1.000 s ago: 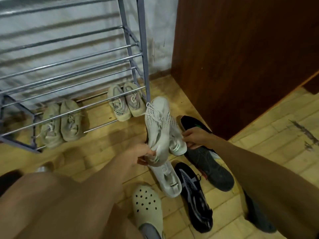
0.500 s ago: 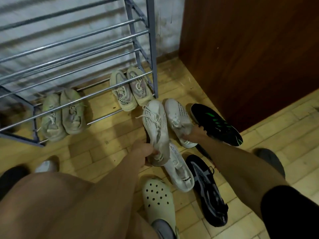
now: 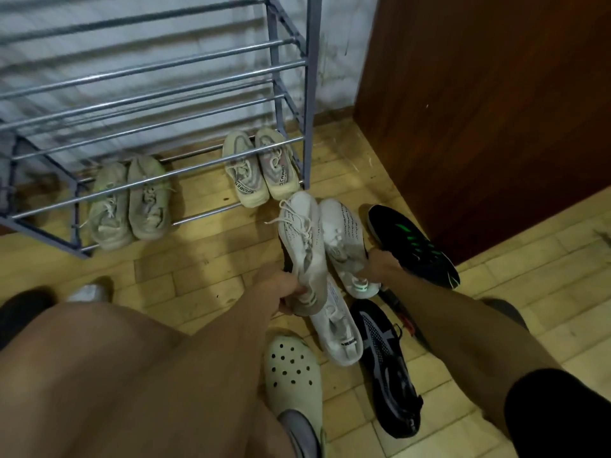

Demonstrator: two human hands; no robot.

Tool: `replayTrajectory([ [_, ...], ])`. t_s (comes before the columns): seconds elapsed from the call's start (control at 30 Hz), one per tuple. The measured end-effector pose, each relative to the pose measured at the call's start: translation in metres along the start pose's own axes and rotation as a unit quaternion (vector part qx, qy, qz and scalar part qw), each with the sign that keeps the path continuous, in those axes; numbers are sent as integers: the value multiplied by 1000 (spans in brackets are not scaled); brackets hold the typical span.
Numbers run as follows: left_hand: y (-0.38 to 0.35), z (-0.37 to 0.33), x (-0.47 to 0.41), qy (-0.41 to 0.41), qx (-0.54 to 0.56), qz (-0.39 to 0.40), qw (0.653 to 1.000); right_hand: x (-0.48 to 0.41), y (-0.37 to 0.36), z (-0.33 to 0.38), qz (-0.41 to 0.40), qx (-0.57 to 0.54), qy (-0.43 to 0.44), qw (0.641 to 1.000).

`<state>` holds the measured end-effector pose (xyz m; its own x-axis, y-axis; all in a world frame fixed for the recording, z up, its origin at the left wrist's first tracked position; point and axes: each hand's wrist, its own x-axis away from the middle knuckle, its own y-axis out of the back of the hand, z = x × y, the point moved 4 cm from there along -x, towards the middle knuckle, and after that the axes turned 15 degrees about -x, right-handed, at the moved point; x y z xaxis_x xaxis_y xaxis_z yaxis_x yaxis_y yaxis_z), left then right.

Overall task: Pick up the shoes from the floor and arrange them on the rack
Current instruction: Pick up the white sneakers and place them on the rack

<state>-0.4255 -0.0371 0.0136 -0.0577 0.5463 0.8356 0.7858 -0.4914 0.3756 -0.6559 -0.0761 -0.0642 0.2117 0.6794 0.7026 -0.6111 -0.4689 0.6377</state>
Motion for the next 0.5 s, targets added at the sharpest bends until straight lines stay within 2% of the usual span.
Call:
replayTrajectory([
  [0.1, 4, 5, 9, 2, 14, 2, 1000, 16, 4, 1, -28, 50, -2, 998],
  [0.23, 10, 0, 27, -20, 52, -5, 998, 42, 22, -5, -24, -1, -1, 1000],
  [0.33, 8, -10, 45, -36, 92, 19, 995, 59, 37, -9, -3, -86, 19, 996],
  [0.4, 12, -16, 57, -45, 117, 32, 992, 71, 48, -10, -10, -195, 19, 981],
  [0.5, 34, -23, 74, -55, 130, 12, 990, 86, 68, 2, -33, -293, 53, 954],
])
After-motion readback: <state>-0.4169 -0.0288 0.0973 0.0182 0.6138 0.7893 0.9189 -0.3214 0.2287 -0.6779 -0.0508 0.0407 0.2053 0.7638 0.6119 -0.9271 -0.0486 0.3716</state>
